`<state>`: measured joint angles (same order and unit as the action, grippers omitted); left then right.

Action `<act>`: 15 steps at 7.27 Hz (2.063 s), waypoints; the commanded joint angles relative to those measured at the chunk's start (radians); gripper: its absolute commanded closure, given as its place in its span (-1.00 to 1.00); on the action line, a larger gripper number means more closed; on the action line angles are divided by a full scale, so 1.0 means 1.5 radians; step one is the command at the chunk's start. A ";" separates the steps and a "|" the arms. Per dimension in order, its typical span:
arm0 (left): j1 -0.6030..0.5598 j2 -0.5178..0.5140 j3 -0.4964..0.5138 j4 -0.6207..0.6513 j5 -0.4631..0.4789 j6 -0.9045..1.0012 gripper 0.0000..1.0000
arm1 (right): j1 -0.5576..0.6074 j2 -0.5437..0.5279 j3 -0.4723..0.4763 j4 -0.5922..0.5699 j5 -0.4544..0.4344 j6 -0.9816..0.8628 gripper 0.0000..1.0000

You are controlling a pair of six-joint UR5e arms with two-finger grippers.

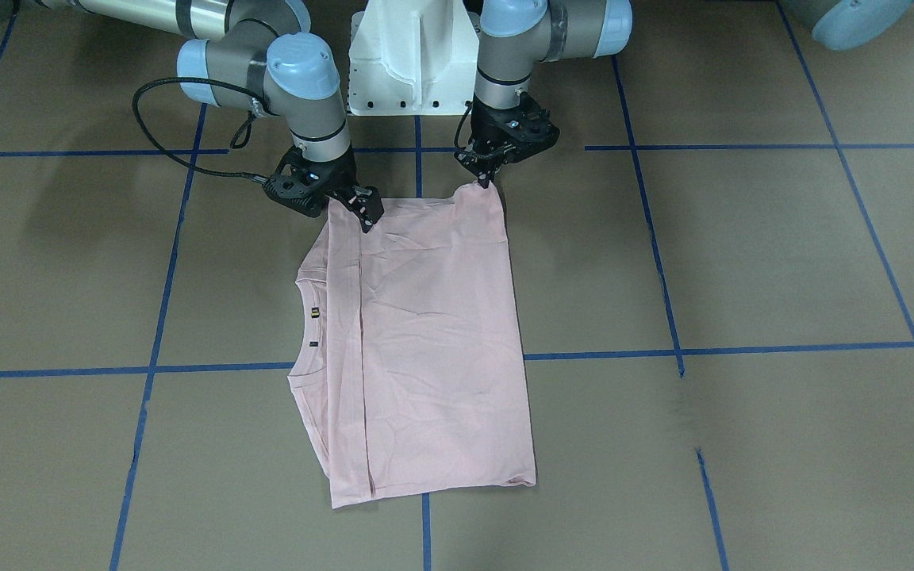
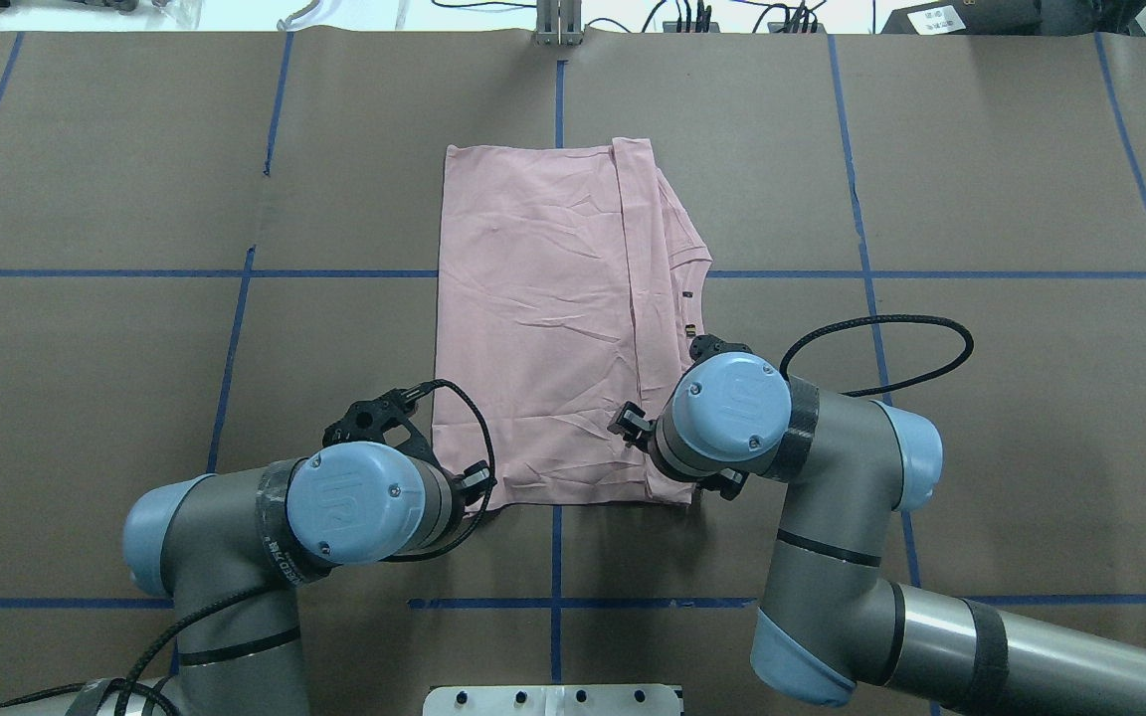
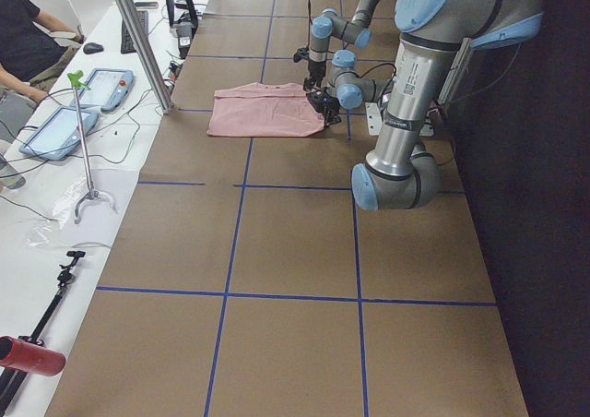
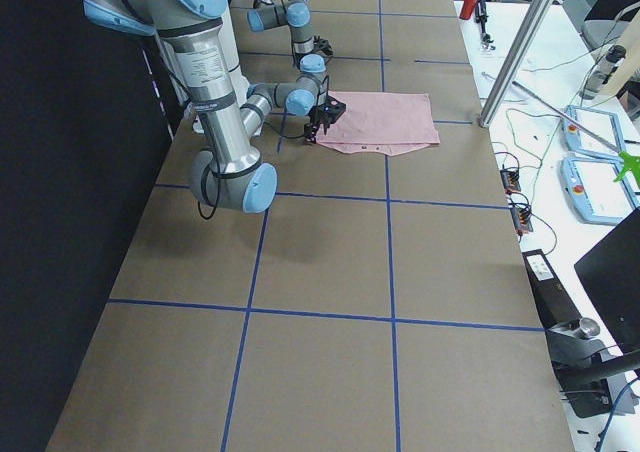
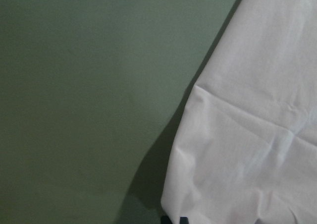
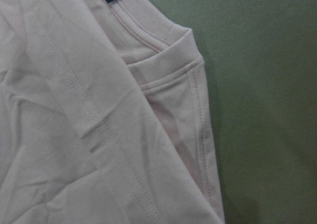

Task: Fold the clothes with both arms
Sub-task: 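Grasp the near shirt corners with both grippers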

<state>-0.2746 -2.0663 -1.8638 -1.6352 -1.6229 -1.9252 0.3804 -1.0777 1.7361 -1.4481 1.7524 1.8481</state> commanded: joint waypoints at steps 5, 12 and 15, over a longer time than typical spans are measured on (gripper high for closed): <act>0.000 -0.001 0.000 0.000 0.000 0.000 1.00 | 0.000 -0.004 -0.004 -0.001 0.003 0.001 -0.98; 0.000 0.000 0.000 0.000 0.001 0.000 1.00 | 0.000 0.001 -0.002 -0.002 0.001 -0.002 1.00; 0.000 0.000 0.003 0.000 0.004 0.000 1.00 | -0.001 0.005 -0.002 -0.001 0.001 0.003 1.00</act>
<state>-0.2746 -2.0663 -1.8611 -1.6352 -1.6187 -1.9252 0.3796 -1.0739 1.7336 -1.4499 1.7535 1.8495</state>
